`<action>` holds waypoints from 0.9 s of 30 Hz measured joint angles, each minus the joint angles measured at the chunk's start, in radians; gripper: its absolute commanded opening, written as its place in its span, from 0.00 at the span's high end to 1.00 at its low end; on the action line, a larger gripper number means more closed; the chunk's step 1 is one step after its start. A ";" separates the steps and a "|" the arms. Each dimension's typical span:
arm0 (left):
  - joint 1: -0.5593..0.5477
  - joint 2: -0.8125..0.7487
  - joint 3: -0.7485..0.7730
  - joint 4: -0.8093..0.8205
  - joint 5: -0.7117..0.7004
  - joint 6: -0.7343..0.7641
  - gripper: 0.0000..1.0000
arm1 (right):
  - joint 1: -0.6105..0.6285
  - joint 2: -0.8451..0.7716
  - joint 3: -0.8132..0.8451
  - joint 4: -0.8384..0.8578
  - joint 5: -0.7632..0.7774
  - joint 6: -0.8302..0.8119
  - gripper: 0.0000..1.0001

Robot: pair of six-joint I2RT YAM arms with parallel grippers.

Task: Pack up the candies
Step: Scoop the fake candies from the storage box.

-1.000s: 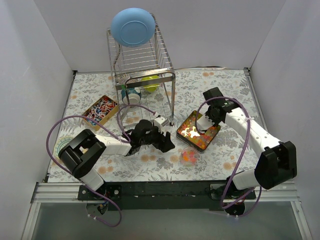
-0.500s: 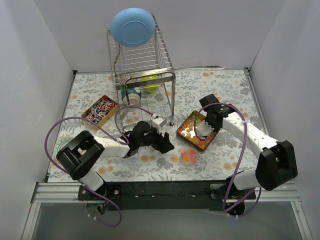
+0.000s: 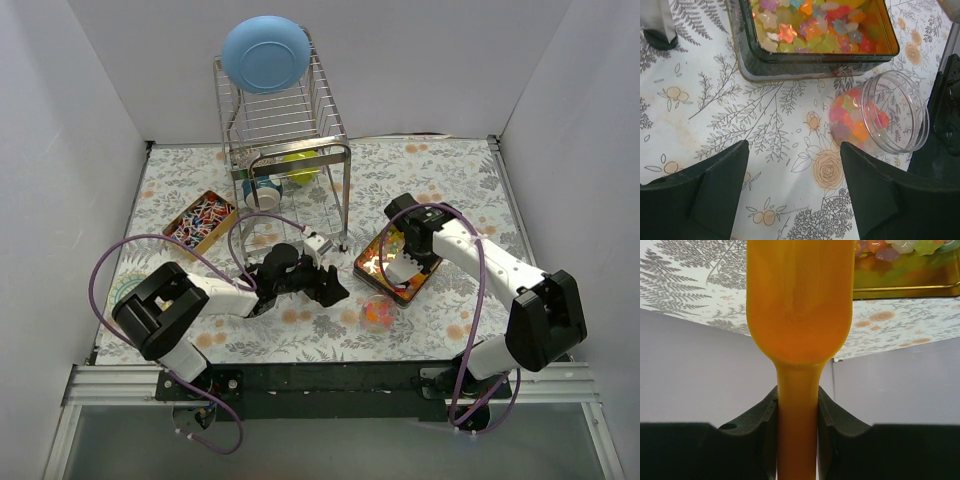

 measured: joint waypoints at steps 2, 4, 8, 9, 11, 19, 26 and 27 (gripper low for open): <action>0.000 0.008 0.000 0.023 0.003 0.010 0.26 | 0.005 0.013 0.011 -0.026 -0.006 0.042 0.99; 0.000 0.024 0.000 0.055 0.007 0.032 0.26 | 0.010 0.016 0.013 -0.048 -0.023 0.095 0.99; 0.000 0.077 0.001 0.114 0.016 0.091 0.25 | 0.018 0.016 0.013 -0.083 -0.039 0.203 0.99; 0.000 0.096 0.005 0.122 0.021 0.109 0.25 | 0.019 0.019 0.015 -0.095 -0.043 0.241 0.99; 0.000 0.133 0.014 0.134 0.032 0.138 0.25 | 0.021 0.030 0.021 -0.115 -0.056 0.299 0.99; 0.000 0.245 0.068 0.218 0.051 0.195 0.24 | 0.037 0.119 0.080 -0.210 -0.097 0.574 0.99; 0.000 0.334 0.128 0.297 0.051 0.210 0.23 | 0.047 0.187 0.121 -0.260 -0.131 0.781 0.99; 0.000 0.344 0.136 0.306 0.052 0.212 0.23 | 0.047 0.200 0.130 -0.265 -0.133 0.805 0.99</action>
